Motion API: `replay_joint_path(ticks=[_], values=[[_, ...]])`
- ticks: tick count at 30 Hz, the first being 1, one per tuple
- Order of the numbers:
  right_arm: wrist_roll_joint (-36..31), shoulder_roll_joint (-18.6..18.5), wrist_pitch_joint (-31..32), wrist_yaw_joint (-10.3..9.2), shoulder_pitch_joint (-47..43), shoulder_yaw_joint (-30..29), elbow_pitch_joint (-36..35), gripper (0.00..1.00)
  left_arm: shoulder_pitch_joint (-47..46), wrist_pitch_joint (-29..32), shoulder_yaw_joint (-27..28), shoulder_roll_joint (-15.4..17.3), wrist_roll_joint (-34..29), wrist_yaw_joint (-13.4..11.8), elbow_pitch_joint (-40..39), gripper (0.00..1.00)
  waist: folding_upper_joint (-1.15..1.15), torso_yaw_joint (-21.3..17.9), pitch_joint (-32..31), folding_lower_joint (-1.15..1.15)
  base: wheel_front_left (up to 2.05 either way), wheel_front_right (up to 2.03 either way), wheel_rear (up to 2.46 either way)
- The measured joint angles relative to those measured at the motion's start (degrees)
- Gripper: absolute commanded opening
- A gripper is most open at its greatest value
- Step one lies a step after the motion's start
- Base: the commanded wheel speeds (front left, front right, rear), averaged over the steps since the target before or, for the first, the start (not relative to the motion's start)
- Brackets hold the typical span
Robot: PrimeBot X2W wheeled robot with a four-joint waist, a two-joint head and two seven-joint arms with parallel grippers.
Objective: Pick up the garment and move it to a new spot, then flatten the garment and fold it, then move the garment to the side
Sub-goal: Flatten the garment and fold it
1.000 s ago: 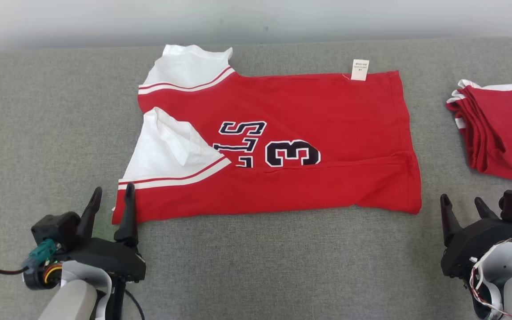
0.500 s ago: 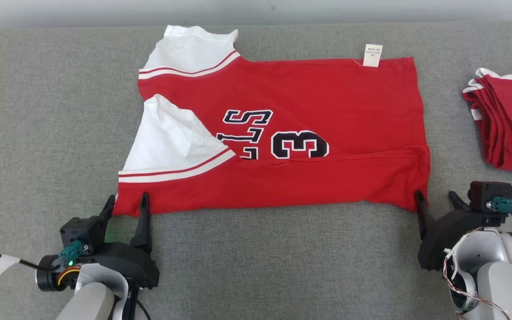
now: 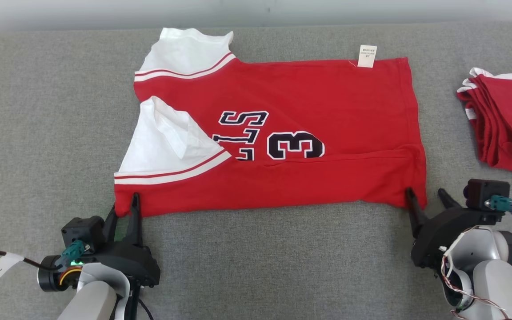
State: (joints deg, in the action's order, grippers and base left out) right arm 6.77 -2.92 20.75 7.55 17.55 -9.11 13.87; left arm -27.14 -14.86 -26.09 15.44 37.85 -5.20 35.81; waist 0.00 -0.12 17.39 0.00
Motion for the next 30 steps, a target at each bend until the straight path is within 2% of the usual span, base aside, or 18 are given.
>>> replay_joint_path(ticks=[5, 10, 11, 12, 13, 14, 15, 16, 22, 30], values=[[-1.9, 0.0, 1.2, 0.0, 0.7, -0.2, 2.3, 1.0, -0.9, 0.0, -0.2, -0.1, 0.0, 0.6, 0.8, 0.35, 0.0, 0.2, 0.5, 0.0, 0.0, 0.0, 0.0], [-1.2, -0.2, 1.1, -0.08, 2.1, 1.2, 4.4, 1.0, -1.4, -0.2, -0.3, -0.4, 0.0, 0.6, 1.3, 0.37, 0.0, 0.5, 0.9, -0.01, 0.0, 0.0, 0.0], [-1.2, -0.4, 1.4, -0.21, 2.4, 1.7, 4.9, 1.0, -1.6, -0.2, -0.3, -0.5, 0.0, 0.7, 1.5, 0.33, 0.0, 0.7, 1.0, 0.0, 0.0, 0.0, 0.0], [-1.0, -0.5, 1.8, -0.26, 2.6, 2.2, 5.2, 1.0, -1.8, -0.2, -0.3, -0.6, 0.0, 0.7, 1.6, 0.25, -0.01, 0.8, 1.1, -0.01, 0.0, 0.0, 0.0], [-0.6, -0.6, 2.3, -0.35, 2.7, 2.5, 5.4, 0.55, -2.0, -0.2, -0.3, -0.6, 0.0, 0.7, 1.8, 0.1, 0.0, 0.9, 1.3, -0.01, 0.0, 0.0, 0.0], [-0.5, -0.7, 2.8, -0.36, 2.8, 2.8, 5.5, 0.4, -2.3, -0.2, -0.3, -0.7, 0.1, 0.7, 1.9, 0.0, -0.01, 1.0, 1.4, -0.01, 0.0, 0.0, 0.0], [-0.5, -0.8, 3.3, -0.37, 2.9, 3.0, 5.5, 0.11, -2.4, -0.2, -0.3, -0.8, 0.2, 1.0, 1.9, 0.0, 0.0, 1.0, 1.4, -0.01, 0.0, 0.0, 0.0], [-0.5, -0.9, 3.7, -0.42, 3.0, 3.2, 5.4, 0.0, -2.4, -0.2, -0.3, -0.8, 0.3, 1.2, 1.9, 0.0, -0.01, 1.1, 1.5, -0.01, 0.0, 0.0, 0.0], [0.2, -0.3, 4.7, -0.21, 2.0, 3.7, 3.7, 0.0, -2.2, -0.2, -0.1, -1.2, 0.6, 2.5, 1.8, 0.0, 0.01, 1.1, 0.5, 0.01, 0.0, 0.0, 0.0], [4.1, 0.1, 5.0, -0.16, -3.5, 0.8, -0.6, 0.0, 5.2, -0.2, 3.5, -1.0, 0.2, 1.2, -6.2, 0.0, 0.01, 0.6, -3.4, 0.01, 0.0, 0.0, 0.0]])
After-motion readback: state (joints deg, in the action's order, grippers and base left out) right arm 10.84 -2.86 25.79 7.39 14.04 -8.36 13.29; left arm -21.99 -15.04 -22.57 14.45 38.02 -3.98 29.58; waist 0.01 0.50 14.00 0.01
